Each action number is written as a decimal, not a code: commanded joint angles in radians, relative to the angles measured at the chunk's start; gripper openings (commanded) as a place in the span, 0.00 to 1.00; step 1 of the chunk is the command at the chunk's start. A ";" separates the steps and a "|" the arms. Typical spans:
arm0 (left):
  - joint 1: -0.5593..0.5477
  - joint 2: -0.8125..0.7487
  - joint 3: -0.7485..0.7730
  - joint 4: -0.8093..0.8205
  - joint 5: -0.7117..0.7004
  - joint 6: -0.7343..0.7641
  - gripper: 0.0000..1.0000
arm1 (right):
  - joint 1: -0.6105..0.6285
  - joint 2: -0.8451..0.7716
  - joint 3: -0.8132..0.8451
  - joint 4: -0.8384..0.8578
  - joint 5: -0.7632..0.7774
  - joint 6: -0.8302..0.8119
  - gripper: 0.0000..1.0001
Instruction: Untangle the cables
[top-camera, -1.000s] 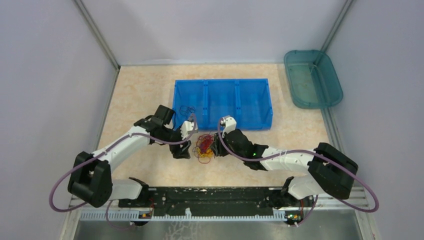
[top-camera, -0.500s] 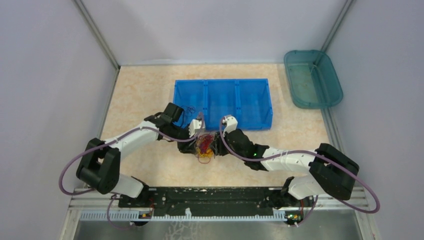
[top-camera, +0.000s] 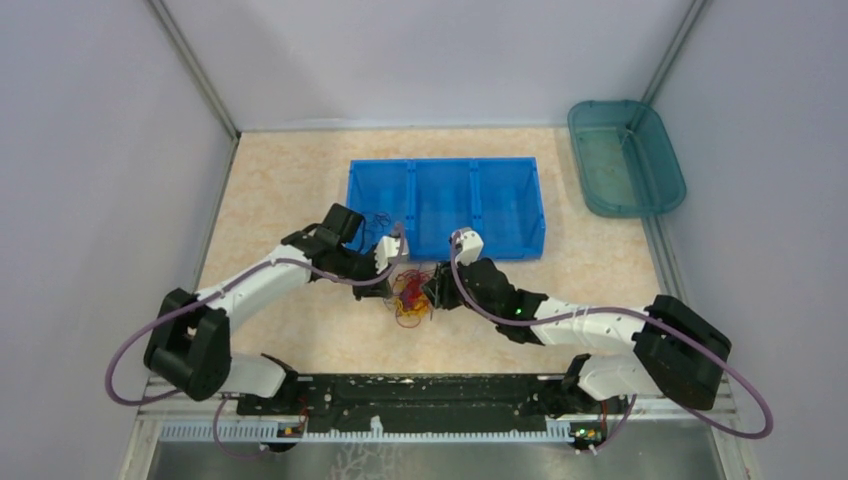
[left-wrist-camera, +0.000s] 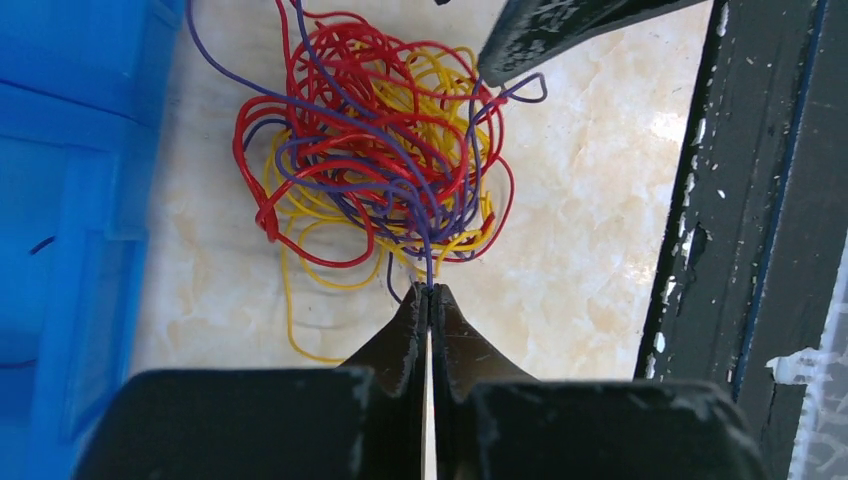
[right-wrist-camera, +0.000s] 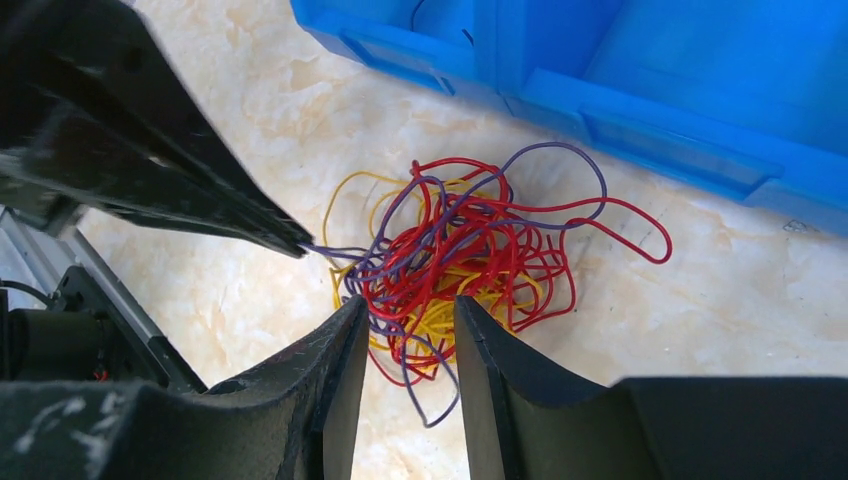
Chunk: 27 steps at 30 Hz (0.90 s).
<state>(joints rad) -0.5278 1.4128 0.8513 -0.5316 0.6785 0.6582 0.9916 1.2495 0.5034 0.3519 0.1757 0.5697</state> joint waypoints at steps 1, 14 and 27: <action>-0.008 -0.104 0.034 -0.066 -0.015 0.028 0.00 | -0.014 -0.037 -0.008 0.050 0.009 0.006 0.38; -0.014 -0.253 0.235 -0.277 0.051 -0.078 0.00 | 0.005 -0.151 0.024 0.225 -0.178 -0.193 0.72; -0.017 -0.295 0.439 -0.324 0.118 -0.272 0.00 | 0.045 0.009 0.117 0.450 -0.175 -0.260 0.67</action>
<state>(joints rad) -0.5373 1.1236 1.2297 -0.8204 0.7506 0.4614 1.0279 1.2144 0.5594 0.6563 -0.0189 0.3321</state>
